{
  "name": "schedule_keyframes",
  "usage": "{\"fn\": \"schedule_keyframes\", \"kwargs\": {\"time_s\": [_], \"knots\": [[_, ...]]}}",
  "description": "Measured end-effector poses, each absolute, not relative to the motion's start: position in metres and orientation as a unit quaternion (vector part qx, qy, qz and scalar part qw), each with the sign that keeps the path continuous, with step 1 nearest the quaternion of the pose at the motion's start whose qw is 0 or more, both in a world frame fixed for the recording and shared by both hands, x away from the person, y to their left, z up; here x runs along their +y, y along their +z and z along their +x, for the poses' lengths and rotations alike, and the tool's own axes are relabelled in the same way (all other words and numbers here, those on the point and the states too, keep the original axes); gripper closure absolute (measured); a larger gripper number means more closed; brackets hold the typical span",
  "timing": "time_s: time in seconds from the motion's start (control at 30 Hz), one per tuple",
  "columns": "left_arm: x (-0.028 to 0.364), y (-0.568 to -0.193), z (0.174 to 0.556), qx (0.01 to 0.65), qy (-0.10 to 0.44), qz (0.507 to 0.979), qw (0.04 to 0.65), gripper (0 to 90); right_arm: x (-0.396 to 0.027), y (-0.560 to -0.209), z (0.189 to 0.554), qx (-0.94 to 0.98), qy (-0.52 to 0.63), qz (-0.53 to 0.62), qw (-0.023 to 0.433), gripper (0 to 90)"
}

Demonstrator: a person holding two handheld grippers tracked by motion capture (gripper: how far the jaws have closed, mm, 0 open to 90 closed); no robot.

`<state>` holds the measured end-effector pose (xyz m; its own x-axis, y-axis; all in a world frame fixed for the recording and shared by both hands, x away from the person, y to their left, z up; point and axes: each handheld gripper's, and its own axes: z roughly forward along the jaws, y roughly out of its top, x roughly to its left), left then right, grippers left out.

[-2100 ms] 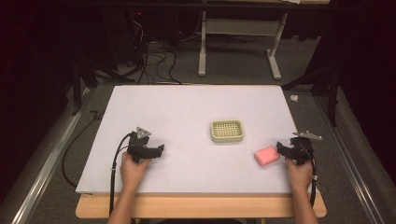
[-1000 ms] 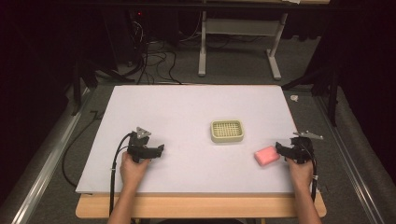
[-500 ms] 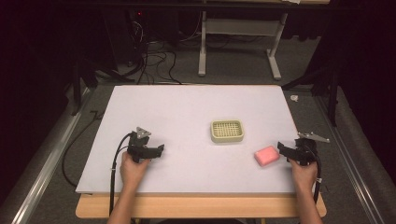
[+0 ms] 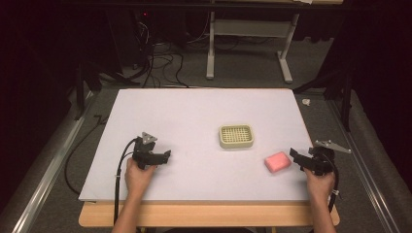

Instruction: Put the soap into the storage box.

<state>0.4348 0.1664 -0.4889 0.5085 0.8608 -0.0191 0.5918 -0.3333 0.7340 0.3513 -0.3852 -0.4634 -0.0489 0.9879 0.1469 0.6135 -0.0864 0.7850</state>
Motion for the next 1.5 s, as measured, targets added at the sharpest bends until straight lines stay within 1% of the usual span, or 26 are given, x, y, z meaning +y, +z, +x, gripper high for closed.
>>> {"fn": "schedule_keyframes", "kwargs": {"time_s": [0.43, 0.77, 1.17, 1.5], "knots": [[0.166, -0.489, 0.435, 0.457, 0.191, 0.794, 0.352, 16.0, -0.377, -0.458, 0.340, 0.633, 0.388, 0.620, 0.255, 18.5], [0.166, -0.489, 0.435, 0.457, 0.191, 0.794, 0.352, 16.0, -0.372, -0.456, 0.331, 0.643, 0.398, 0.605, 0.250, 14.6], [0.166, -0.489, 0.435, 0.457, 0.191, 0.794, 0.352, 16.0, -0.362, -0.453, 0.321, 0.662, 0.404, 0.579, 0.251, 12.3], [0.166, -0.489, 0.435, 0.457, 0.191, 0.794, 0.352, 16.0, -0.352, -0.454, 0.317, 0.677, 0.404, 0.562, 0.250, 11.9]]}}
